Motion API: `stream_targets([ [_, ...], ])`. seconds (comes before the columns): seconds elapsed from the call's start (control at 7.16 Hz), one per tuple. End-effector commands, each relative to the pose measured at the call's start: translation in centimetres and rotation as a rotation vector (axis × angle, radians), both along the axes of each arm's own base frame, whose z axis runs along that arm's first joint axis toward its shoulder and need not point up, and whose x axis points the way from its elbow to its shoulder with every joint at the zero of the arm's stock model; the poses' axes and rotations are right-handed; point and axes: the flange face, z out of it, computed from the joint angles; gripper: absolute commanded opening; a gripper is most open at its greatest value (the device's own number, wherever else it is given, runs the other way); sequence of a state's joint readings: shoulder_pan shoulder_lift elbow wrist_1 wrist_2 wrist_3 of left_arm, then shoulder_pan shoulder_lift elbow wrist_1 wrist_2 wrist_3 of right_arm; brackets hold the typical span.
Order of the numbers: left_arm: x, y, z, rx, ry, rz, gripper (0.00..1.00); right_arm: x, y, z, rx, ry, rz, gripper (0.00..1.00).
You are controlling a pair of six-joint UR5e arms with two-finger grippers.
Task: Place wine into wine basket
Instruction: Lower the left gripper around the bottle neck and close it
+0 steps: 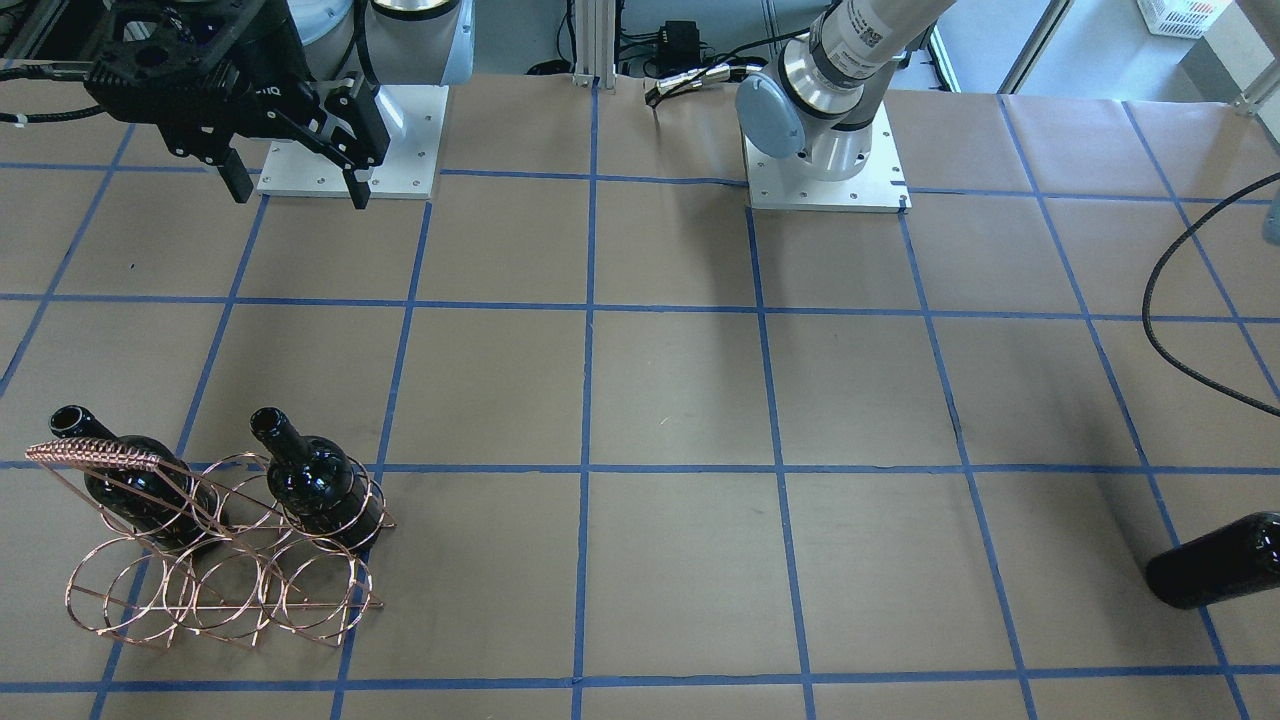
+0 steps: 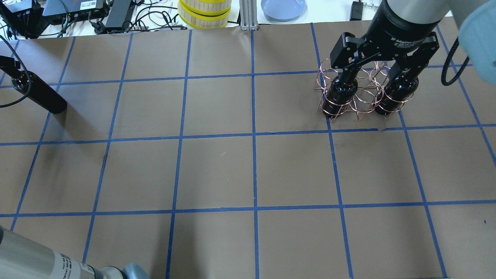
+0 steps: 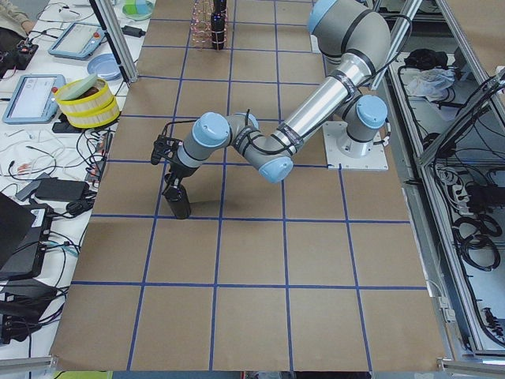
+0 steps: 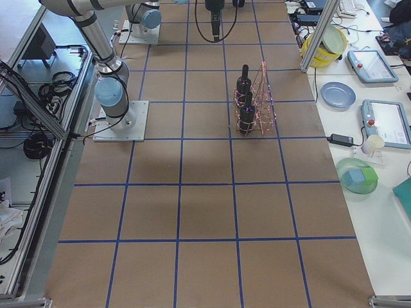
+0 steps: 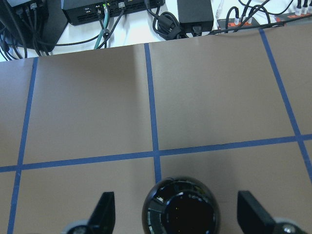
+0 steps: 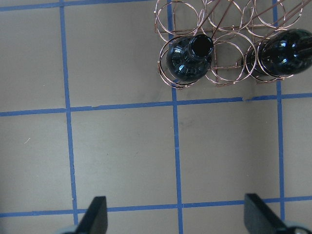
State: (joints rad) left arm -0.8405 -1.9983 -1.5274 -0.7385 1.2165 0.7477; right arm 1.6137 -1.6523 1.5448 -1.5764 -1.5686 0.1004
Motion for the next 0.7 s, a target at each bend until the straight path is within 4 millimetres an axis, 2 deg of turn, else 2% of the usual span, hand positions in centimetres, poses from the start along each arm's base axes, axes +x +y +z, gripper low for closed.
stream_targets([
  [0.0,0.21,-0.27,-0.6,0.006,0.009,0.001,0.79,-0.01,0.18,0.12,-0.002,0.0,-0.004,1.0],
  [0.28,0.08,-0.39,-0.65,-0.004,0.023,-0.006,0.78,0.0,0.12,0.05,0.0,-0.001,-0.004,1.0],
  [0.56,-0.02,-0.45,-0.65,-0.005,0.026,-0.005,0.66,0.02,0.12,0.05,0.0,-0.003,-0.002,1.0],
])
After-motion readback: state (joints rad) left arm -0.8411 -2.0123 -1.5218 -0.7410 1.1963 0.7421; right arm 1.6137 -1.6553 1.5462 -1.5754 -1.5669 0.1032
